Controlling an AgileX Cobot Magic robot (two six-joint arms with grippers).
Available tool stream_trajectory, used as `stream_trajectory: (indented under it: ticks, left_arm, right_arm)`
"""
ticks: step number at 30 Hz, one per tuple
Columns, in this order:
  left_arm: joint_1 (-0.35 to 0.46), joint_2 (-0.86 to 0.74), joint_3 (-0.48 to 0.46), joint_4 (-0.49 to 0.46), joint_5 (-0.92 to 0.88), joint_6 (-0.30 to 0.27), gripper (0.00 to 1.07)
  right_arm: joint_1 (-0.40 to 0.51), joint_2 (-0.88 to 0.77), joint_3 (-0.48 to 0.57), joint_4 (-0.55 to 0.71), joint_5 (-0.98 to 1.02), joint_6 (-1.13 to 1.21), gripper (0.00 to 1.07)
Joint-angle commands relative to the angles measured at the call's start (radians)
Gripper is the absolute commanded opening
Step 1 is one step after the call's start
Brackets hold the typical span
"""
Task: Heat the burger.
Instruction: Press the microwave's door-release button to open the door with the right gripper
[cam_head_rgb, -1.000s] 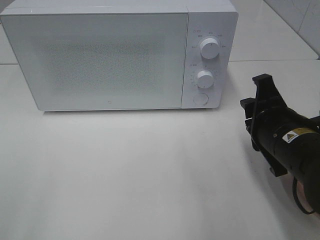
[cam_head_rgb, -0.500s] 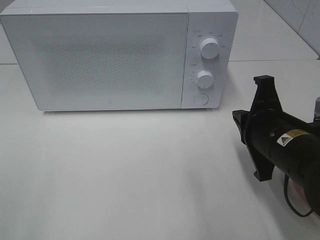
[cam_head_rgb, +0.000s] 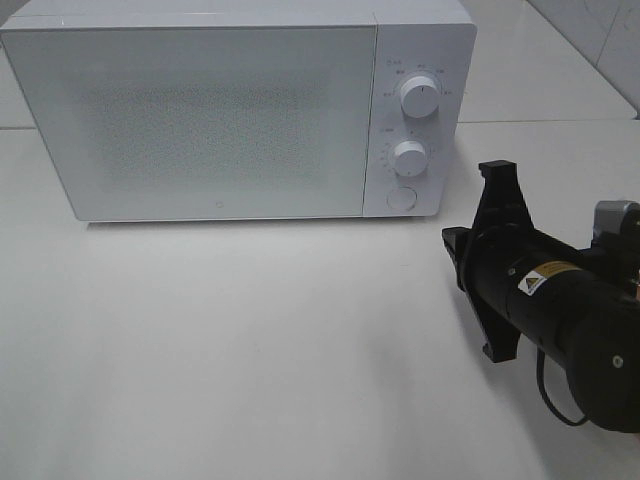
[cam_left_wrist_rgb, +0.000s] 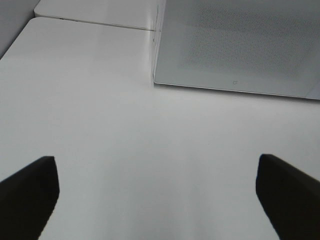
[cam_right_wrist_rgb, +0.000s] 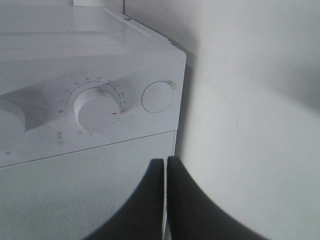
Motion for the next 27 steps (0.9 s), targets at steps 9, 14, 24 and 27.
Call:
stream_trajectory:
  ticks: [9,14,24,27]
  left_arm:
    - [0.002,-0.001,0.003,-0.004,-0.002,0.001,1.0]
    - [0.002,-0.001,0.003,-0.004,-0.002,0.001,1.0]
    - [0.002,-0.001,0.003,-0.004,-0.002,0.001,1.0]
    - [0.002,-0.001,0.003,-0.004,-0.002,0.001,1.0]
  right_arm:
    - [0.0,0.109,-0.104,-0.018,-0.023,0.03,0.0]
    - [-0.022,0.169,-0.153,-0.035,-0.018,0.047,0.0]
    - [-0.102,0.243,-0.241,-0.091,0.001,0.066,0.0]
    - [-0.127,0.264,-0.263,-0.101,0.011,0.07,0.0]
